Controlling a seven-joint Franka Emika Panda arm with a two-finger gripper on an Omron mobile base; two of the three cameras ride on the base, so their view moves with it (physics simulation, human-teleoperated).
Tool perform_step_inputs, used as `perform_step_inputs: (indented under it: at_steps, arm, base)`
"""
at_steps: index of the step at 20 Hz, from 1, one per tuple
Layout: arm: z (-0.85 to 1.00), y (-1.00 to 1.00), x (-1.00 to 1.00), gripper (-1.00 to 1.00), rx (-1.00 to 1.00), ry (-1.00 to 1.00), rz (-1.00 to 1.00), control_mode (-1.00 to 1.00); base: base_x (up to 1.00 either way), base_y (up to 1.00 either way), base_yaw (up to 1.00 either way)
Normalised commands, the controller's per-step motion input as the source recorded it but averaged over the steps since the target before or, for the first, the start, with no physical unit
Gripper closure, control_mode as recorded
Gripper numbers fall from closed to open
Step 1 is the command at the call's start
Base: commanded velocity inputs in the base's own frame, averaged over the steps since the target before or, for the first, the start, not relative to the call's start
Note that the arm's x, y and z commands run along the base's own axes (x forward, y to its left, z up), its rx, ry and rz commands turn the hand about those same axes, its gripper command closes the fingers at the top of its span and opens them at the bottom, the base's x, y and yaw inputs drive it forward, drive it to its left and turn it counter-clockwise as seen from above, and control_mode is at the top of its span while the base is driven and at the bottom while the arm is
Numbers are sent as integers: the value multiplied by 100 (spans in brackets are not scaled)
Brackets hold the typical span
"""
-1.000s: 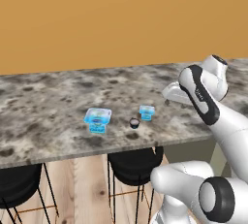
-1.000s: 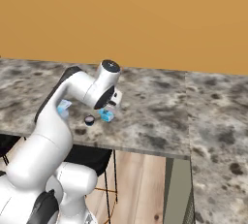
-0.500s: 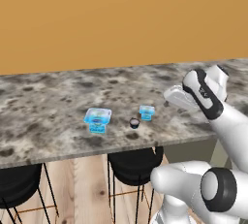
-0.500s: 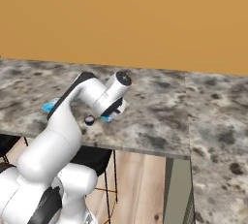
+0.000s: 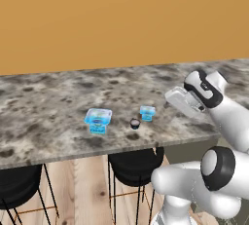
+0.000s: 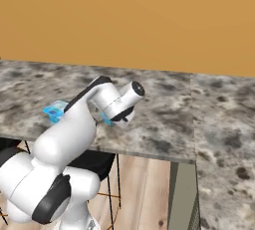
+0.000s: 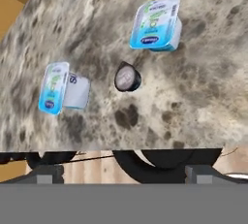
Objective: Stack the yogurt containers by placing the smaller containers on top of the larger containers.
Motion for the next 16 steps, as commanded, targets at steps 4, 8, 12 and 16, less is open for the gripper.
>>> perform_step_inputs:
  at_steps: [4,8,12,16]
  arm:
    - [-16,0,27,-100,7,4,-5,-100]
    - [-22,0,18,-100,3,2,-5,-100]
    - [-27,0,18,-100,1,0,-4,-100]
    - [-28,0,20,-100,0,0,-5,-100]
  base:
    - [0,0,0]
    - [0,0,0]
    - [0,0,0]
    - [0,0,0]
